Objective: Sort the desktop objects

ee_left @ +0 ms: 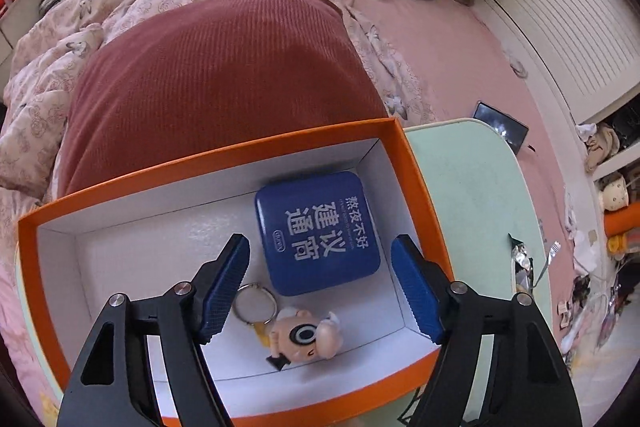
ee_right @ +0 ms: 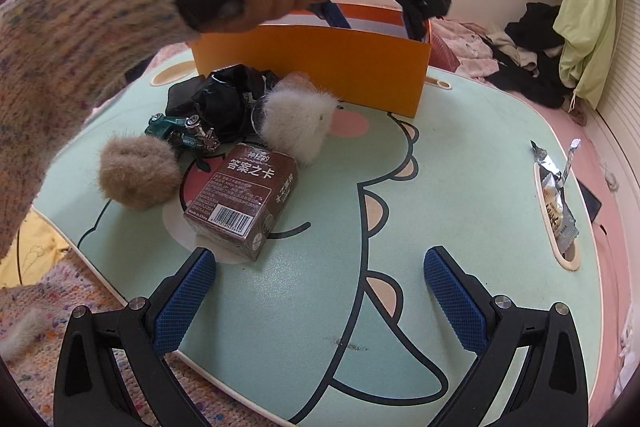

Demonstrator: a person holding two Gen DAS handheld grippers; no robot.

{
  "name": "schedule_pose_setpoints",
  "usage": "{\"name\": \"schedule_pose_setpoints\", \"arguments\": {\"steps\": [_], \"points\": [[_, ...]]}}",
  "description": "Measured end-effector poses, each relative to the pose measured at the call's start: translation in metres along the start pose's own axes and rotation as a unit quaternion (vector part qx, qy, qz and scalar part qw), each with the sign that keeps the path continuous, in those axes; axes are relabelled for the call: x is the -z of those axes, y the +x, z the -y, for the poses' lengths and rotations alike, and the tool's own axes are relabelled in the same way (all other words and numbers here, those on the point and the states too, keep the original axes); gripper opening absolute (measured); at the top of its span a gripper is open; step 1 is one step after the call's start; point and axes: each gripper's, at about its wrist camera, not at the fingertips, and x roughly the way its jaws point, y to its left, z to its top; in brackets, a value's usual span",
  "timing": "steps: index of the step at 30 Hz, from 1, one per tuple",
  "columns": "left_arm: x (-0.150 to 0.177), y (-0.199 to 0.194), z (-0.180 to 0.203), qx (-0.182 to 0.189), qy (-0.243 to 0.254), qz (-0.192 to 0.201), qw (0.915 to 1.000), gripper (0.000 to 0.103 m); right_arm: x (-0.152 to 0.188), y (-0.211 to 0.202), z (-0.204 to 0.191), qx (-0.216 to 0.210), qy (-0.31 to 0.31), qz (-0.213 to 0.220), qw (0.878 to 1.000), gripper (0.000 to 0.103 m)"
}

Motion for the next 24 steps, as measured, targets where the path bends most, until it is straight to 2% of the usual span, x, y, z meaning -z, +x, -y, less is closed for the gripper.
{"name": "schedule_pose_setpoints", "arguments": {"steps": [2, 5, 6, 8, 10, 11, 12, 14, 17, 18, 19, 21, 24], "points": [[-0.002, 0.01, 0.003, -0.025, 0.006, -0.012, 0.9996, 0.074, 0.0, 0.0, 0.0, -0.001, 0.001, 0.0, 1.0, 0.103], [-0.006, 0.016, -0.006, 0.003, -0.022, -0.017, 0.9996, 0.074, -0.001, 0.001, -0.001, -0.001, 0.001, 0.0, 1.0, 0.103], [-0.006, 0.016, -0.008, 0.01, -0.024, -0.015, 0.9996, 0.069, -0.001, 0.001, -0.001, 0.0, 0.001, 0.0, 1.0, 0.103], [-0.004, 0.013, -0.011, 0.013, -0.022, -0.008, 0.9996, 0.066, -0.001, 0.001, -0.001, -0.001, 0.002, 0.0, 1.0, 0.103], [-0.001, 0.006, -0.016, 0.013, -0.023, 0.005, 0.9996, 0.047, -0.001, 0.001, -0.001, 0.0, 0.002, 0.0, 1.0, 0.103], [-0.001, 0.003, -0.019, 0.009, -0.024, 0.006, 0.9996, 0.041, -0.003, 0.002, 0.0, 0.0, 0.002, 0.0, 1.0, 0.103], [0.0, 0.0, -0.023, 0.004, -0.025, 0.004, 0.9997, 0.028, -0.003, 0.002, 0.0, 0.0, 0.002, 0.0, 1.0, 0.103], [-0.001, -0.002, -0.028, -0.002, -0.023, -0.007, 0.9997, 0.024, -0.003, 0.003, 0.0, 0.001, 0.002, 0.0, 1.0, 0.103], [-0.004, -0.007, -0.03, -0.006, -0.018, -0.002, 0.9998, 0.031, -0.003, 0.003, 0.001, 0.001, 0.001, 0.001, 1.0, 0.103], [-0.005, -0.009, -0.027, -0.006, -0.018, 0.006, 0.9998, 0.042, -0.003, 0.003, 0.001, 0.001, 0.001, 0.0, 1.0, 0.103], [-0.006, -0.012, -0.028, -0.004, -0.019, 0.013, 0.9997, 0.057, -0.003, 0.003, 0.001, 0.001, 0.002, 0.0, 1.0, 0.103], [-0.008, -0.015, -0.023, 0.002, -0.023, 0.027, 0.9994, 0.074, -0.003, 0.003, 0.001, 0.001, 0.001, 0.001, 1.0, 0.103], [-0.013, -0.006, -0.012, -0.014, -0.016, 0.018, 0.9996, 0.074, -0.003, 0.003, 0.001, 0.001, 0.001, 0.001, 1.0, 0.103]]}}
